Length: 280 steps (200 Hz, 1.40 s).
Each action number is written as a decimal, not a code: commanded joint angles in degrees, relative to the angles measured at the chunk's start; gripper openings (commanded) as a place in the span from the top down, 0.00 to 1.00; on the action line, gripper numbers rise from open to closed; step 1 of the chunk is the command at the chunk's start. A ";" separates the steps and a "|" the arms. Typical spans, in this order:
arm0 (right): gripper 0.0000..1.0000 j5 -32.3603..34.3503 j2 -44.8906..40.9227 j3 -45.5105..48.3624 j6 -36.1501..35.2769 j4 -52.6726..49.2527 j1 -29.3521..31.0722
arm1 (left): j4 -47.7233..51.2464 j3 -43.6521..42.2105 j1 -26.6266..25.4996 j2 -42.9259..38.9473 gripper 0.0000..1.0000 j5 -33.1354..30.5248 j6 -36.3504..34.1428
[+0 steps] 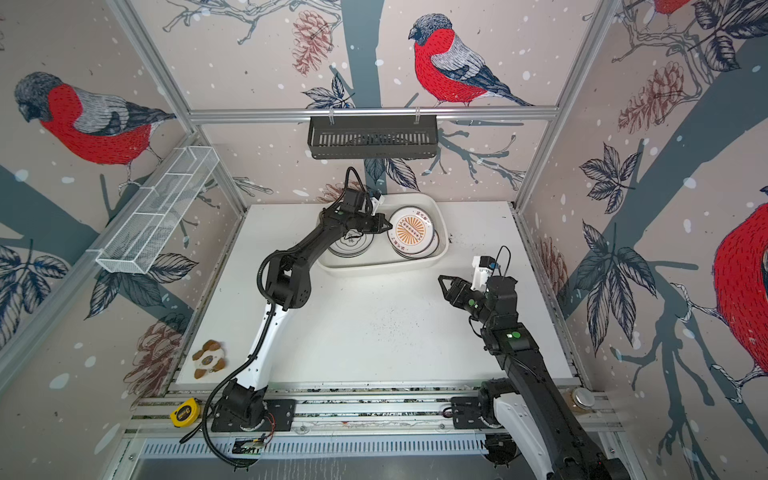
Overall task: Place the plates into the plastic bin on the countertop
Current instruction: 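Lower the sunburst plate onto the other sunburst plates with the left gripper, then open the left gripper and raise it off the plate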
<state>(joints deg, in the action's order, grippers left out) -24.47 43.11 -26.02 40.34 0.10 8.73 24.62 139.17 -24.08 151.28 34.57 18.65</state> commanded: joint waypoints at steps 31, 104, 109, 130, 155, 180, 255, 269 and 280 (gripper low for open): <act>0.43 0.56 0.65 -0.77 0.09 1.12 -0.03 | -2.49 0.69 0.34 1.29 0.93 1.38 1.55; 0.43 0.31 4.11 -2.35 0.36 2.22 -0.03 | -3.35 0.75 1.05 2.35 0.92 2.32 2.94; 0.43 0.30 4.28 -2.37 0.36 2.35 -0.03 | -3.40 0.75 1.09 2.48 0.91 2.35 3.01; 0.43 -0.10 5.55 -2.54 0.41 3.17 -0.03 | -3.61 0.66 1.21 2.53 0.90 2.39 3.08; 0.43 -0.45 6.58 -2.63 0.44 3.92 -0.01 | -3.96 0.66 1.22 2.52 0.88 2.42 3.45; 0.43 -0.49 7.06 -2.63 0.36 4.37 -0.06 | -4.69 0.53 1.22 2.53 0.88 2.22 3.89; 0.43 -0.68 7.46 -2.63 0.09 4.38 -0.02 | -5.46 0.40 0.85 2.70 0.83 1.98 4.20; 0.43 -0.71 7.48 -2.62 0.01 4.30 -0.09 | -5.53 0.39 0.74 2.79 0.83 2.00 4.30; 0.43 -0.67 7.34 -2.63 0.00 4.30 -0.03 | -5.55 0.40 0.59 2.86 0.81 2.08 4.34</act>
<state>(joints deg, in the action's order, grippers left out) -24.53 50.61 -28.38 40.58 2.68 8.73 21.71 139.48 -23.20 154.01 36.77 22.48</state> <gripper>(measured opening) 0.567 0.172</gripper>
